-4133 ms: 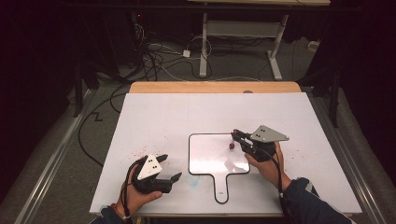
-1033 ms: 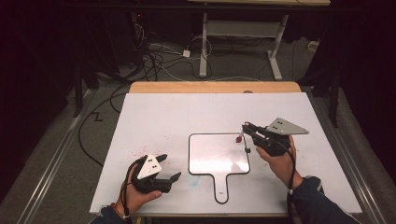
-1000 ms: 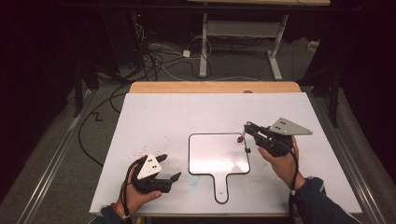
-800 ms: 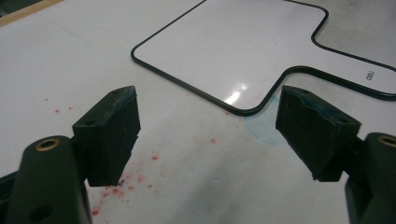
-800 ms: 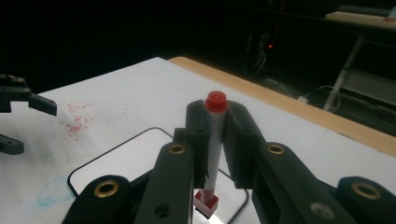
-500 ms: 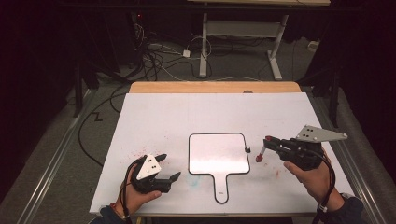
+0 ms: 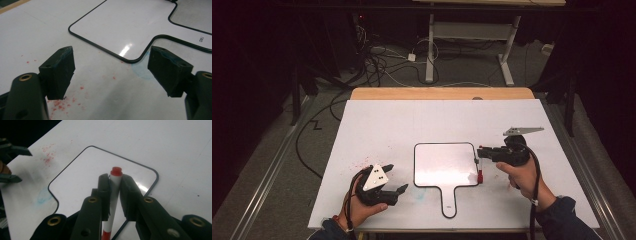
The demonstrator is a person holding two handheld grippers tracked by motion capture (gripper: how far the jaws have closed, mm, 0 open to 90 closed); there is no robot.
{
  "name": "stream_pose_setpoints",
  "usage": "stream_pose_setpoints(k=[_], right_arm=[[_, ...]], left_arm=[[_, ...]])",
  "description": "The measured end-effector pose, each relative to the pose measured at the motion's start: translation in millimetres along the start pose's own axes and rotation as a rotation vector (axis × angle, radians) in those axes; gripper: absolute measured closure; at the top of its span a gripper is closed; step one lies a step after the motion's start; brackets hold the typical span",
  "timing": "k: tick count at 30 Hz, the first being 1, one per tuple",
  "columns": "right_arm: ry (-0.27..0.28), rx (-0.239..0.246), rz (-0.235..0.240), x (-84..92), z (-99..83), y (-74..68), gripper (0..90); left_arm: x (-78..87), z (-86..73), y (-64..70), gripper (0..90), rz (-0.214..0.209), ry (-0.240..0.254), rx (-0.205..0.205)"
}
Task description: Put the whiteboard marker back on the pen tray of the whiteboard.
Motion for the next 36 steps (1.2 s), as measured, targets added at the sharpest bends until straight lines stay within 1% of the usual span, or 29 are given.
stream_pose_setpoints(k=[1,3,4,6,7,9,12,13,16,17,19,21,24,26,27,29,31,32,33,36], right_arm=[[-0.005,-0.007,-0.009,-5.5,1.4,3.5,78.5],[-0.008,-0.038,-0.023,-17.3,2.8,12.5,76.6],[-0.013,-0.044,-0.035,-22.9,2.7,16.6,75.3],[-0.018,-0.064,-0.076,-32.0,1.8,25.4,72.9],[-0.023,-0.073,-0.087,-35.7,0.9,29.2,71.7],[-0.032,-0.069,-0.131,-41.8,-1.6,35.9,68.6],[-0.048,-0.05,-0.173,-48.0,-5.8,39.6,65.0],[-0.053,-0.035,-0.188,-49.3,-7.2,40.0,63.8],[-0.063,-0.029,-0.212,-51.9,-10.7,42.0,60.8],[-0.067,-0.015,-0.221,-52.8,-11.5,42.4,59.3],[-0.083,0.013,-0.227,-55.1,-13.4,42.3,56.4],[-0.083,0.045,-0.242,-55.9,-13.6,41.4,55.6],[-0.076,0.074,-0.257,-56.0,-13.6,40.6,55.6],[-0.074,0.078,-0.261,-55.5,-14.1,40.1,55.0],[-0.073,0.097,-0.269,-55.0,-14.0,40.4,55.1],[-0.071,0.117,-0.265,-53.9,-14.3,38.4,54.0],[-0.051,0.137,-0.26,-51.9,-13.0,36.4,52.5],[-0.04,0.141,-0.247,-50.3,-12.0,34.4,51.3],[-0.02,0.148,-0.244,-48.3,-10.5,32.3,50.5],[0.023,0.193,-0.236,-39.5,-7.2,24.6,49.7]], left_arm=[[0.0,0.1,0.1,21.0,0.0,0.0,-0.002],[0.1,0.0,-0.2,21.0,0.001,0.0,0.0],[0.0,-0.2,-0.2,21.0,0.0,-0.002,0.001],[-0.3,-0.8,0.2,21.0,-0.002,-0.007,-0.002],[-0.4,-1.0,0.4,21.0,-0.004,-0.009,-0.003],[-0.8,-1.5,0.5,21.0,-0.004,-0.012,-0.005],[-0.5,-1.5,0.7,20.9,-0.005,-0.012,-0.005],[-0.5,-1.5,0.8,20.9,-0.006,-0.013,-0.006],[-0.9,-1.6,1.5,20.9,-0.009,-0.016,-0.01],[-1.0,-1.6,1.6,20.9,-0.009,-0.017,-0.012],[-1.3,-1.5,2.0,21.2,-0.009,-0.019,-0.013],[-1.1,-1.2,2.3,21.2,-0.009,-0.018,-0.014],[-0.7,-1.3,2.0,21.2,-0.009,-0.017,-0.014],[-0.5,-1.3,1.8,21.1,-0.009,-0.015,-0.012],[-0.6,-1.3,1.8,21.2,-0.009,-0.016,-0.012],[-0.7,-1.2,2.0,21.2,-0.01,-0.016,-0.014],[-0.8,-1.1,2.0,21.2,-0.009,-0.016,-0.014],[-0.7,-1.0,1.8,21.2,-0.009,-0.015,-0.013],[-0.6,-0.8,1.7,21.2,-0.007,-0.015,-0.012],[-0.9,-0.4,1.3,21.2,-0.004,-0.013,-0.009]])
Point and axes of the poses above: each handheld gripper's, and its own axes: x roughly backward along the jaws, z roughly out of its top, y roughly to its right, the point moved 6 cm from there along -x, roughly forward along the jaws, and after that the axes turned 13 degrees about -x, right-handed, at the moved point
